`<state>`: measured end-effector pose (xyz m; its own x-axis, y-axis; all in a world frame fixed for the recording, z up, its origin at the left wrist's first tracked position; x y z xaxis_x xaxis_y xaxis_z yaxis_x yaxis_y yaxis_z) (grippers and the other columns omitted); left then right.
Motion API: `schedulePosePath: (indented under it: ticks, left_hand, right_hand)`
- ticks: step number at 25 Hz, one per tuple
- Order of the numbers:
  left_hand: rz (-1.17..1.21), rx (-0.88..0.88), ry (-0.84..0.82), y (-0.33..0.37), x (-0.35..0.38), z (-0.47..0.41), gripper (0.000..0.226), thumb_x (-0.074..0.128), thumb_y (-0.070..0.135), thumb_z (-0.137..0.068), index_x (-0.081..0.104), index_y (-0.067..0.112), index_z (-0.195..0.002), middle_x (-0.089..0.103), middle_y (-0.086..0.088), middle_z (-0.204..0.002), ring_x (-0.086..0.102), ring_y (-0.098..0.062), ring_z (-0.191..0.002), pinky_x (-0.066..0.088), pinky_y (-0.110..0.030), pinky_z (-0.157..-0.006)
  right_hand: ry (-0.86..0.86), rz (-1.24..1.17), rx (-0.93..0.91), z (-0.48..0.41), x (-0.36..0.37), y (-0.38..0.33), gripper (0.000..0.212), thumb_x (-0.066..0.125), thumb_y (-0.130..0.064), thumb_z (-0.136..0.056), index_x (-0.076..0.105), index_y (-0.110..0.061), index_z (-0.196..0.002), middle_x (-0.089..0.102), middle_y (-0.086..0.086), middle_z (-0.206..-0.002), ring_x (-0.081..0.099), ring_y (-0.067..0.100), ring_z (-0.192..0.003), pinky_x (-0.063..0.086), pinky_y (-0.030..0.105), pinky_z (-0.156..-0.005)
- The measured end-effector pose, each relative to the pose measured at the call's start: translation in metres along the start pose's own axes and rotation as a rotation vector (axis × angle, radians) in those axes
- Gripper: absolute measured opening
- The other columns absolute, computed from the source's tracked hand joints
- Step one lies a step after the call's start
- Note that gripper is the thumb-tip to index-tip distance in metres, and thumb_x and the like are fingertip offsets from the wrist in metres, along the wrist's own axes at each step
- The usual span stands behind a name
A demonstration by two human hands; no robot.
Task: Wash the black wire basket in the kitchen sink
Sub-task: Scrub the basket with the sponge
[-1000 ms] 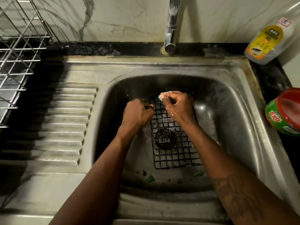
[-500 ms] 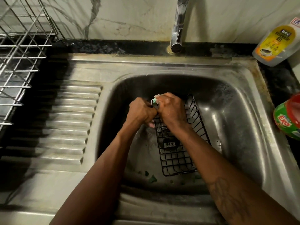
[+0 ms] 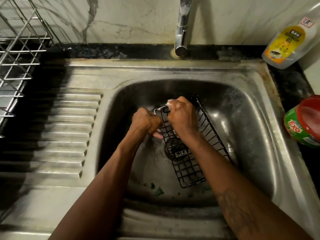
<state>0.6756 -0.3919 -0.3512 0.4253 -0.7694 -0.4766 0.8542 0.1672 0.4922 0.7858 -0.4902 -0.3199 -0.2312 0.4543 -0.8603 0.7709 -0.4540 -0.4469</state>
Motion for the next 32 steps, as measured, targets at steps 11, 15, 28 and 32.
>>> schedulePosePath:
  ticks: [11, 15, 28, 32]
  left_hand:
    - [0.259, 0.110, -0.064, 0.004, 0.006, 0.021, 0.011, 0.075, 0.000, -0.085, 0.067, 0.000, -0.094, 0.076, -0.006, -0.066, 0.078, -0.027, -0.071, 0.065, -0.040, -0.072]
    - [0.275, 0.225, 0.013, 0.005, 0.002, 0.040, 0.012, 0.069, -0.003, -0.086, 0.070, -0.010, -0.096, 0.075, -0.019, -0.080, 0.077, -0.030, -0.068, 0.065, -0.043, -0.061]
    - [0.299, -0.071, -0.072, -0.012, 0.018, -0.023, 0.024, 0.083, 0.024, -0.080, 0.070, 0.014, -0.098, 0.079, -0.004, -0.078, 0.078, -0.018, -0.081, 0.060, -0.038, -0.093]
    - [0.224, -0.080, -0.038, 0.003, 0.010, 0.005, 0.015, 0.074, 0.033, -0.092, 0.066, 0.021, -0.088, 0.075, 0.009, -0.065, 0.072, -0.003, -0.075, 0.057, -0.021, -0.079]
  right_hand:
    - [0.214, -0.281, 0.412, 0.011, -0.012, 0.036, 0.018, 0.066, -0.010, -0.092, 0.069, -0.010, -0.111, 0.067, 0.006, -0.099, 0.065, 0.015, -0.082, 0.041, 0.007, -0.054]
    - [0.087, -0.418, 0.324, 0.023, 0.025, 0.018, 0.009, 0.065, -0.015, -0.094, 0.063, -0.019, -0.101, 0.065, 0.005, -0.096, 0.062, 0.020, -0.086, 0.045, 0.016, -0.053]
    - [-0.043, -0.147, 0.366, 0.012, 0.028, 0.031, 0.019, 0.069, -0.005, -0.088, 0.070, -0.011, -0.107, 0.062, 0.005, -0.099, 0.052, 0.011, -0.079, 0.028, 0.008, -0.052]
    - [-0.147, -0.980, 0.828, 0.012, 0.040, 0.011, 0.017, 0.064, 0.005, -0.088, 0.068, -0.010, -0.085, 0.064, 0.001, -0.070, 0.058, 0.012, -0.063, 0.047, 0.019, -0.059]
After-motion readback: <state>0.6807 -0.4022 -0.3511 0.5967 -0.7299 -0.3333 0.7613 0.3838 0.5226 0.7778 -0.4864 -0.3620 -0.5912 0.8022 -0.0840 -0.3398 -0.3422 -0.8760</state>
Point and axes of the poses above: each hand's wrist, its own z-axis away from the middle knuckle, its own x-axis out of the palm, y = z × x, the point moved 4 cm from there along -z, towards the middle knuckle
